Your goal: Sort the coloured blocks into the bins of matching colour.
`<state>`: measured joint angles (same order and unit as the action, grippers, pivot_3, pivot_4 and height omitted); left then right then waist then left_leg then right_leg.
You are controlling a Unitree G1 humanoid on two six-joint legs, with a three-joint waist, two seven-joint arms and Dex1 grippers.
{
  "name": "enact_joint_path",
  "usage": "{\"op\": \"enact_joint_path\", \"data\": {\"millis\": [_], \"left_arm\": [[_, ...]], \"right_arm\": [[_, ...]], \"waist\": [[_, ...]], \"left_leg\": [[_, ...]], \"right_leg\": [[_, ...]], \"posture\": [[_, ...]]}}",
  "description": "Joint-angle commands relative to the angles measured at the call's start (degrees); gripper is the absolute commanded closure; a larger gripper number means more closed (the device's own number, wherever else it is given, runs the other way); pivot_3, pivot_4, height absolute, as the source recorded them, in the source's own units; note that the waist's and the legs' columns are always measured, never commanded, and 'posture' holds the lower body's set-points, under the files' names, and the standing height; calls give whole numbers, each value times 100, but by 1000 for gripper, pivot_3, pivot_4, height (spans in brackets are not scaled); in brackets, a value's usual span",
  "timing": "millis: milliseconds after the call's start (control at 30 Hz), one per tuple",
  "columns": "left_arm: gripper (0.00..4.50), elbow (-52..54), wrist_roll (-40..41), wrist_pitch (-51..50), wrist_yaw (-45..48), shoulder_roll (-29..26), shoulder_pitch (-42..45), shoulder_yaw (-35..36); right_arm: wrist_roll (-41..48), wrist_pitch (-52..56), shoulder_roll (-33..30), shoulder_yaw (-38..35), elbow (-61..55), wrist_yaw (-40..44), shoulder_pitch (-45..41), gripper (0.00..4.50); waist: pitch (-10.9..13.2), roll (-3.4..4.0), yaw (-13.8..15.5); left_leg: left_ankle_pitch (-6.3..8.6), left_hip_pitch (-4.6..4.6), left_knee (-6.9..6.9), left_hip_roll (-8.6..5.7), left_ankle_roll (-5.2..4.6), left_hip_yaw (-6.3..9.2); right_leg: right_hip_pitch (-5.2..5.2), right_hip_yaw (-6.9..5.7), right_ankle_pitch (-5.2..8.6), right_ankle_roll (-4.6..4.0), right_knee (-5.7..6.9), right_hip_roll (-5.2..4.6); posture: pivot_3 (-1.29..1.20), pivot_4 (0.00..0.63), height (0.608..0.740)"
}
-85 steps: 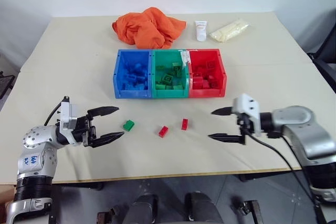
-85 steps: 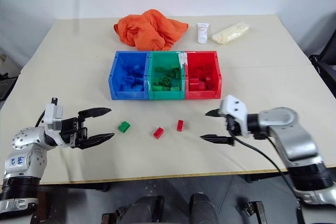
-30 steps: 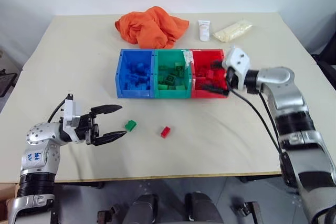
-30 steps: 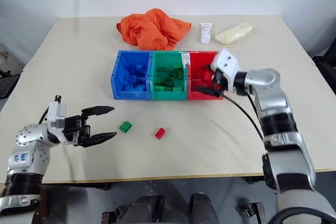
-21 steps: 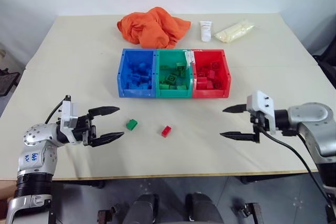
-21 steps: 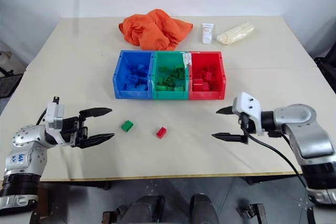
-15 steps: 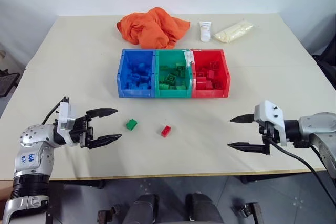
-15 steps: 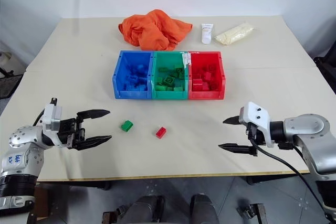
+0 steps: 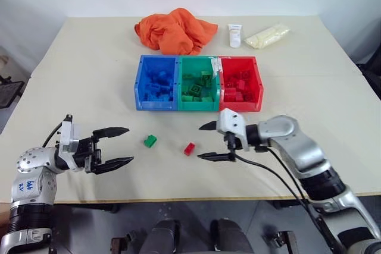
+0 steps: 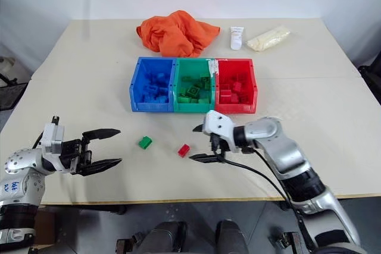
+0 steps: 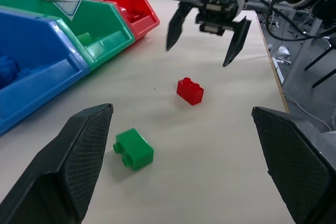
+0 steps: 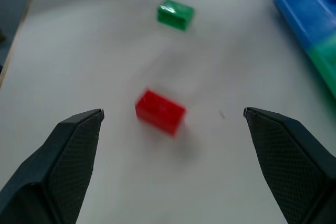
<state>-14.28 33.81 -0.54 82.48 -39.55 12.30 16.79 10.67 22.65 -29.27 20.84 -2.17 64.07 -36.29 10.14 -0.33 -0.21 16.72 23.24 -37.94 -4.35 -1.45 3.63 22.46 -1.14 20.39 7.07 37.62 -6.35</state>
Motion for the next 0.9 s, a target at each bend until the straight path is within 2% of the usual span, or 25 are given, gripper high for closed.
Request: {"op": "enact_joint_path", "data": {"millis": [33,167,233,400,500,567,633,733,900], "left_arm": [[0,239,102,36,-54,-85,-99,185],[0,419,117,8,-137,-42,-209,211],[0,502,123,2,-195,-22,-267,229],[0,635,152,-5,-281,-14,-387,272],[0,626,149,-10,-315,4,-366,237],[0,574,131,-7,-329,19,-297,200],[0,508,105,-1,-334,38,-205,160],[0,429,68,5,-338,76,-78,108],[0,299,21,34,-322,140,88,23]], "right_arm": [[-140,-410,271,196,405,123,-234,32],[-220,-686,529,344,822,288,-382,32],[-322,-835,587,409,1023,334,-429,397],[-387,-1026,612,359,1177,441,-411,1925],[-380,-1044,625,301,1118,387,-356,3017],[-363,-1032,627,255,1066,348,-328,3385],[-332,-996,612,173,962,304,-296,4018],[-139,-724,539,-122,666,180,-287,4093],[195,-307,78,-867,275,37,-318,4093]], "waist": [[0,0,-5],[0,0,-34],[0,0,-38],[0,0,-88],[0,0,-129],[0,0,-138],[0,0,-139],[0,0,-138],[0,0,-118]], "left_leg": [[0,0,0,-1,0,0],[0,-1,1,-1,0,1],[0,-1,1,-1,0,3],[0,-1,2,-1,1,5],[0,-3,3,-1,1,8],[1,-3,3,0,2,8],[1,-3,4,0,2,9],[1,-3,4,0,3,9],[1,-3,2,-2,3,12]], "right_leg": [[1,0,0,0,2,0],[2,-3,0,0,11,1],[3,-4,0,0,11,1],[3,-6,0,0,12,1],[3,-7,0,0,12,1],[3,-8,0,0,13,1],[4,-9,0,0,13,2],[4,-8,0,0,13,2],[0,-8,0,0,11,1]], "posture": [[0,150,740],[0,150,740],[0,150,740],[0,150,740],[0,150,740],[0,150,740],[0,150,740],[0,150,740],[0,150,740]]}}
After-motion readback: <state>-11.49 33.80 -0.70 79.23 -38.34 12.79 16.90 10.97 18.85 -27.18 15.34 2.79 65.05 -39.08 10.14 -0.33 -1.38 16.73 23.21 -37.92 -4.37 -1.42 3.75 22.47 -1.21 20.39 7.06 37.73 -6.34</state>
